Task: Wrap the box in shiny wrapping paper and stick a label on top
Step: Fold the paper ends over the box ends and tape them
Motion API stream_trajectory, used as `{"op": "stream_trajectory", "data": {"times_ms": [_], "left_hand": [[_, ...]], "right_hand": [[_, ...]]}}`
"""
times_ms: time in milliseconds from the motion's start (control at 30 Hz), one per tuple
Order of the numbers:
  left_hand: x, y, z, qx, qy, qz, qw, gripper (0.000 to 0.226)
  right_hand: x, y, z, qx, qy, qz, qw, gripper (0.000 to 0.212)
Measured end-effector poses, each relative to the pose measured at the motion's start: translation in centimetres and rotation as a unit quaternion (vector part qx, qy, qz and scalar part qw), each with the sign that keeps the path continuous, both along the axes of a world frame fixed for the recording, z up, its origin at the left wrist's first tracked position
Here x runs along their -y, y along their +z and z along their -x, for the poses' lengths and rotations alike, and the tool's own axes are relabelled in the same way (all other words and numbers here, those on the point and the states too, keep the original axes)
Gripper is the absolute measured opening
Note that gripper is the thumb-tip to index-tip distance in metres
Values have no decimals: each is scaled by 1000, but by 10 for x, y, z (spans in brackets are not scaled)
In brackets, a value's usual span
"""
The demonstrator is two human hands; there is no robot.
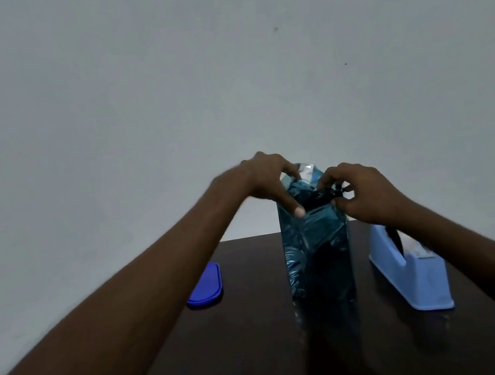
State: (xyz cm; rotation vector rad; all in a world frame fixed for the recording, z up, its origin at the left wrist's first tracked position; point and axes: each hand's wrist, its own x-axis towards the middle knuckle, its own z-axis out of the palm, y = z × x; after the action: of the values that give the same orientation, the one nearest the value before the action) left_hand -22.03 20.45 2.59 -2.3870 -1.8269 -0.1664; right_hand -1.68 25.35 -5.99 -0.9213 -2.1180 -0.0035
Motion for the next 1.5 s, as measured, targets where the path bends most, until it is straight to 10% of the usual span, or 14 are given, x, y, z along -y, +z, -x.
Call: {"op": "stream_trajectory", "data": {"times_ms": [133,267,467,633,1033,1367,1500], "left_hand": [[-11,-3,-13,35,-61,-189,979,33],[-5,24,-12,117,-87,-146,978,16],[-10,19,-13,125,-97,-66,985,40],[-16,17,-17,193,-106,-144,965,8],[-32,-32,34,313,36,-129,940,8],[-45,-58,19,352,-12,-168,921,10],[-48,-58,18,327,-12,-173,929,10]], "right_hand": [[-6,6,-10,-21,25,46,998,35],[-6,10,-14,-41,51,78,995,29],[-4,11,-12,-77,41,82,993,20],[-4,7,-12,-111,51,109,986,24],[-3,12,-10,-169,56,169,969,56],[-7,21,-2,-128,31,166,977,27],[-1,26,-4,-94,35,185,978,56]]}}
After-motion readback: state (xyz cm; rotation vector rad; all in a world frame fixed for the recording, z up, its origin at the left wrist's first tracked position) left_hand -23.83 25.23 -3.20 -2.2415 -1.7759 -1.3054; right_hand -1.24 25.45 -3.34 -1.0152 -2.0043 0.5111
